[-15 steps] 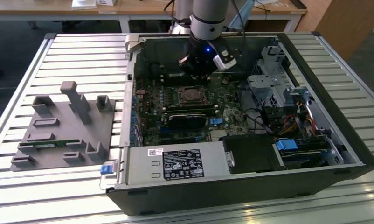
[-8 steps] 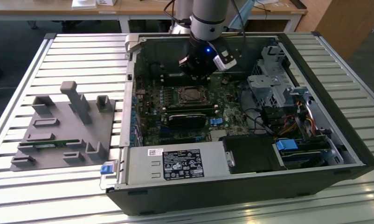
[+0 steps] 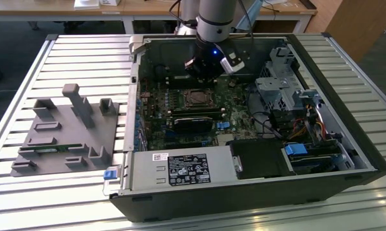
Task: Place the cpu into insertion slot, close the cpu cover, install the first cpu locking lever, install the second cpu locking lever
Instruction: 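Install the second cpu locking lever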
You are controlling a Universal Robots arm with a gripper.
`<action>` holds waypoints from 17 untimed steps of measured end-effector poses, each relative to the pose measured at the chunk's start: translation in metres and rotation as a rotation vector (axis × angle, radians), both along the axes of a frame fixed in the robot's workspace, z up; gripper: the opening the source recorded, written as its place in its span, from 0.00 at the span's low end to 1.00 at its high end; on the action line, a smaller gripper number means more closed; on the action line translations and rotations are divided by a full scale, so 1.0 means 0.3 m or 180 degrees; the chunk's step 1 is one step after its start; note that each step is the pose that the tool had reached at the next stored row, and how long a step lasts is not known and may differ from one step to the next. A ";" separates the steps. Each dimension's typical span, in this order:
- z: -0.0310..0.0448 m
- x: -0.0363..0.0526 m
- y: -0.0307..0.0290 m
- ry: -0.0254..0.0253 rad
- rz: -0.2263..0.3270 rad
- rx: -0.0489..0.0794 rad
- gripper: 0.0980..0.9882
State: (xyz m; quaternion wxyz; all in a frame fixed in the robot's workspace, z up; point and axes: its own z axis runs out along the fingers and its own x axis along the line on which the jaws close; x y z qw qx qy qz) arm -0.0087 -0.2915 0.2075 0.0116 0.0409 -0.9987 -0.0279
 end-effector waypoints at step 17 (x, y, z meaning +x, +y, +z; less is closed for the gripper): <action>0.019 0.000 -0.018 0.0000 0.0000 0.0000 0.01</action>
